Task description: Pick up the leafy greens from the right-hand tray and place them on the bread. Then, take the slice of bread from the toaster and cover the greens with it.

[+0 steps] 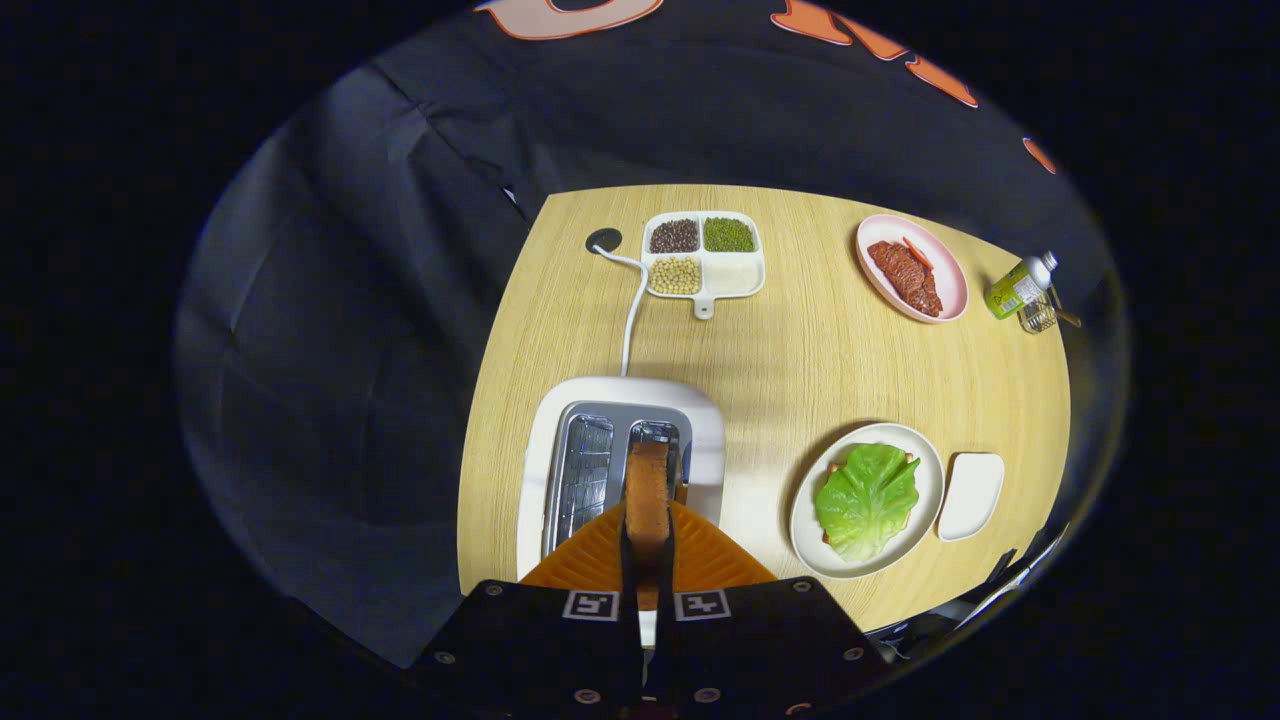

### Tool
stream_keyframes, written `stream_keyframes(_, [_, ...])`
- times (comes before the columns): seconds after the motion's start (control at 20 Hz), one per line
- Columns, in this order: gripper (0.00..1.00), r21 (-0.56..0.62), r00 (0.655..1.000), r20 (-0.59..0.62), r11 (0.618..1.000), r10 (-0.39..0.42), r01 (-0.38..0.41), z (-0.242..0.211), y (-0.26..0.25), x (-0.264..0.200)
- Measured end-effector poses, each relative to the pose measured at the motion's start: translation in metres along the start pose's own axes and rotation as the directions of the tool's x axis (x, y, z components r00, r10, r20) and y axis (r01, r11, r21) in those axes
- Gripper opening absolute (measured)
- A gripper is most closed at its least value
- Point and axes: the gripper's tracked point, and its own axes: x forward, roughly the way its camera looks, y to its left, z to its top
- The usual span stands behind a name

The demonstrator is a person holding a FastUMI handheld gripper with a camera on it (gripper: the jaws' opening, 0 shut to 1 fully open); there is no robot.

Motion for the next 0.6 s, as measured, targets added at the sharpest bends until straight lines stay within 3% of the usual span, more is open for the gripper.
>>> stream_keyframes(0.4, [0.06, 0.041, 0.988, 0.13, 0.995, 0.087, -0.093, 0.028, -0.02, -0.072])
stream_keyframes(0.6, [0.06, 0.063, 0.983, 0.169, 0.994, 0.072, -0.084, 0.027, -0.064, -0.094])
